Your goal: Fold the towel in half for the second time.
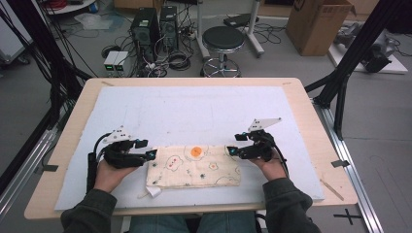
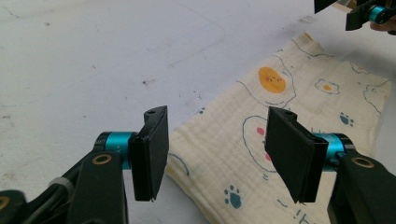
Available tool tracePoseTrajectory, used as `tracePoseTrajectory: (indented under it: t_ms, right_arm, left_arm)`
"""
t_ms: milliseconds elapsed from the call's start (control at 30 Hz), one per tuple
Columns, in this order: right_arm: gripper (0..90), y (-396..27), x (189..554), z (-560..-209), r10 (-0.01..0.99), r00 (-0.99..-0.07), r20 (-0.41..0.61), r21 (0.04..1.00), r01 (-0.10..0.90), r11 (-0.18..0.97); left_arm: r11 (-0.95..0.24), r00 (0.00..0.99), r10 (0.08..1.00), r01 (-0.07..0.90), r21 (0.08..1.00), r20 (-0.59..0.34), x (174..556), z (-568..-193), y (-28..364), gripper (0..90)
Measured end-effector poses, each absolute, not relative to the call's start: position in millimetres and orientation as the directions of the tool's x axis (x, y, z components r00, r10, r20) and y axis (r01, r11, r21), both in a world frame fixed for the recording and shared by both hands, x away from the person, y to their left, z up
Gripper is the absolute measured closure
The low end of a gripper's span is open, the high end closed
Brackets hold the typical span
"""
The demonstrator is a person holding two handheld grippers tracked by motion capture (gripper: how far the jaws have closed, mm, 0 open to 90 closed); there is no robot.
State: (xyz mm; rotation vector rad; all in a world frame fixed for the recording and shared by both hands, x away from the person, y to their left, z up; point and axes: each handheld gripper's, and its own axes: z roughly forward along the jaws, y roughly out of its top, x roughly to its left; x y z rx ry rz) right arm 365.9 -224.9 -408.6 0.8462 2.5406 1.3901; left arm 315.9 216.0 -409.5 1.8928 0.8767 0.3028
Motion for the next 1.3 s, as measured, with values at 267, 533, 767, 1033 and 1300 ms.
tracePoseTrajectory:
  t_ms: [267, 533, 767, 1033, 1300]
  right_arm:
    - [34.8, -227, 369, -409, 0.54, -0.827, 0.156, 0.81, 0.42, 0.41]
    - [38.6, -226, 376, -413, 0.549, -0.823, 0.147, 0.803, 0.423, 0.419]
    - [41.5, -224, 382, -417, 0.547, -0.821, 0.164, 0.789, 0.441, 0.427]
    - [45.1, -223, 384, -420, 0.556, -0.811, 0.18, 0.771, 0.467, 0.432]
    - [49.9, -222, 387, -425, 0.565, -0.805, 0.182, 0.752, 0.484, 0.448]
  left_arm:
    - [-0.246, 0.699, 0.697, 0.438, 0.865, -0.156, 319, -412, 217, 40.3]
    - [-0.229, 0.676, 0.718, 0.453, 0.861, -0.165, 329, -417, 219, 42.7]
    - [-0.224, 0.673, 0.716, 0.473, 0.852, -0.185, 334, -421, 216, 46.8]
    - [-0.218, 0.655, 0.73, 0.496, 0.84, -0.197, 339, -426, 213, 48.2]
    - [-0.217, 0.635, 0.746, 0.516, 0.828, -0.2, 344, -431, 209, 52.4]
